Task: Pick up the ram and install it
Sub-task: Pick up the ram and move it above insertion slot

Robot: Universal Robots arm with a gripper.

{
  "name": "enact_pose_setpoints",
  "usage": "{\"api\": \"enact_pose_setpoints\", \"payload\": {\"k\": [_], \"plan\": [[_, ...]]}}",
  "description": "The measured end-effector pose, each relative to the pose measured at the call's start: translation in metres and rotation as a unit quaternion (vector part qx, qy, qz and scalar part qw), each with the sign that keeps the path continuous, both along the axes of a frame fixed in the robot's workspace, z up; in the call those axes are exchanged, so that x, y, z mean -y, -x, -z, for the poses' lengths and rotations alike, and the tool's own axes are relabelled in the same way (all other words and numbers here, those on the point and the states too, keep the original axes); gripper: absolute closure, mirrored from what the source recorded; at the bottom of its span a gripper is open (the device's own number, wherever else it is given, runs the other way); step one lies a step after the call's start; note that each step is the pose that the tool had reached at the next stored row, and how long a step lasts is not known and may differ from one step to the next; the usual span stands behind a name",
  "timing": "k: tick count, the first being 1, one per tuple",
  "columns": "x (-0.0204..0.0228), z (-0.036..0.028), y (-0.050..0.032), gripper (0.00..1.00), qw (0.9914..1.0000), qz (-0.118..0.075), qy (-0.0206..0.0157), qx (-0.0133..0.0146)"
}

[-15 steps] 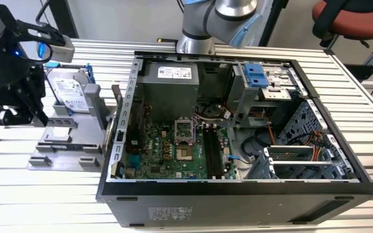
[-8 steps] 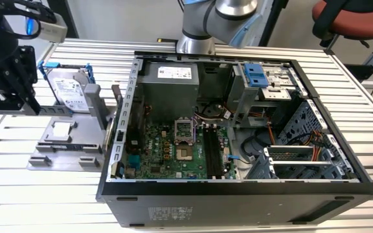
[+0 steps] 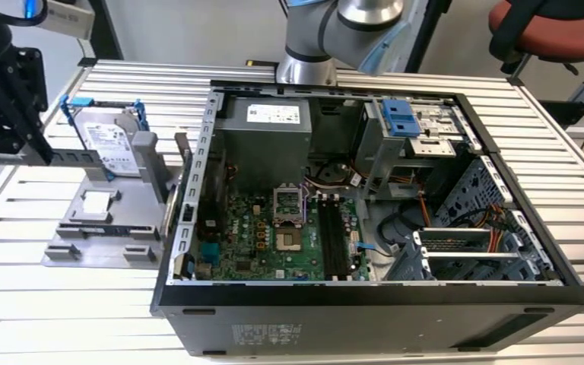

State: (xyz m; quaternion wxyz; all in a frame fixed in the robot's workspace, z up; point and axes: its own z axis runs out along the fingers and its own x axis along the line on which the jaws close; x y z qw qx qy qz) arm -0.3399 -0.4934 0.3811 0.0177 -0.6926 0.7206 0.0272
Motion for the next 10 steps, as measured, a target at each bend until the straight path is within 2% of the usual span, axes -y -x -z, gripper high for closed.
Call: {"api": "enact_pose_setpoints", "payload": {"k": [2,10], "plan": [[0.0000,-0.0001,-0.0047,1.00,1.00000,0.000,0.0001,-0.0002],[0.0000,-0.0001,-0.0406,1.00,1.00000,0.000,0.0000,-0.0022]]}}
